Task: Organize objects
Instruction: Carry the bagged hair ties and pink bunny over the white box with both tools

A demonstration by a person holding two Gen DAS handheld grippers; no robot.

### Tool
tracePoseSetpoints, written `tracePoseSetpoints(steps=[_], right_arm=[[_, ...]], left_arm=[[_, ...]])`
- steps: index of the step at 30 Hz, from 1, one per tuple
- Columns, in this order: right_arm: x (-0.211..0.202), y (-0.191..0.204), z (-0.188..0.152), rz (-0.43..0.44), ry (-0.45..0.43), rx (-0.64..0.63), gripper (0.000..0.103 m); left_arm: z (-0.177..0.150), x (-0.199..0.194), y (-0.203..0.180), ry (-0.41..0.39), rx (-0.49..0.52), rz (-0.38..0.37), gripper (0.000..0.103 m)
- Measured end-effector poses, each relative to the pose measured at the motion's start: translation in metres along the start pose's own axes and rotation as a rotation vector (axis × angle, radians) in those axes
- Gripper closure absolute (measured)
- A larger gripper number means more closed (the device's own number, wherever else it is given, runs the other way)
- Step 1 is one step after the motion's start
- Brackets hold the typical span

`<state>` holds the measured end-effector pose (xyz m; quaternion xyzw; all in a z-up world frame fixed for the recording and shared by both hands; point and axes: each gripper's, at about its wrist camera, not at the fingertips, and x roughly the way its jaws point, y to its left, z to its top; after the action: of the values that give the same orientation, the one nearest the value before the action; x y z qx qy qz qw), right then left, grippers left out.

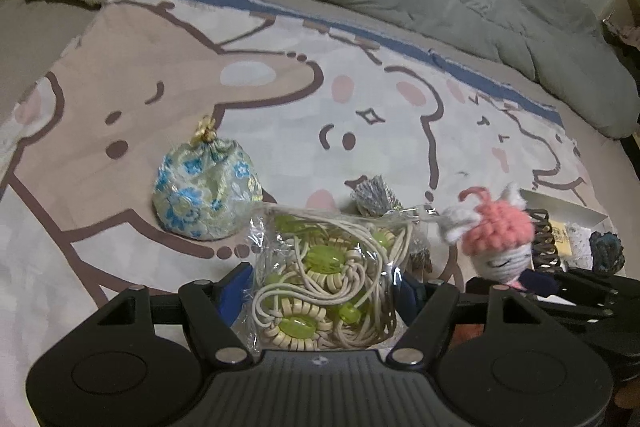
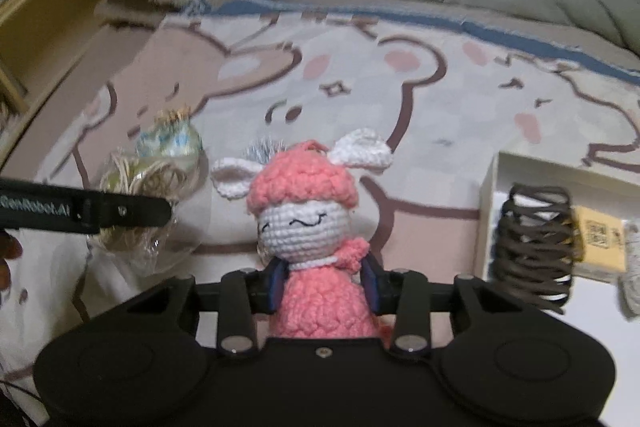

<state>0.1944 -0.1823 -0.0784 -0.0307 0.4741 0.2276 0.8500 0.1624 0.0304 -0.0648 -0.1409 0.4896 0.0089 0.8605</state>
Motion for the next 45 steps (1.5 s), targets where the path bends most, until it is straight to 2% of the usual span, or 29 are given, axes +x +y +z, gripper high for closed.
tracePoseSetpoints(steps=[14, 25, 37, 45], right_arm=[[-0.060, 0.001, 0.001, -0.019, -0.134, 0.041, 0.063], [-0.102, -0.008, -0.008, -0.036, -0.229, 0.078, 0.063], [-0.135, -0.027, -0.021, -0.063, -0.283, 0.112, 0.063], [-0.157, -0.053, -0.033, -0.118, -0.311, 0.147, 0.063]], left_arm=[[-0.009, -0.039, -0.012, -0.093, 0.030, -0.007, 0.031], [-0.018, -0.060, -0.034, -0.154, 0.095, -0.013, 0.031], [-0.023, -0.073, -0.063, -0.201, 0.158, -0.041, 0.031], [-0.023, -0.079, -0.096, -0.228, 0.205, -0.073, 0.031]])
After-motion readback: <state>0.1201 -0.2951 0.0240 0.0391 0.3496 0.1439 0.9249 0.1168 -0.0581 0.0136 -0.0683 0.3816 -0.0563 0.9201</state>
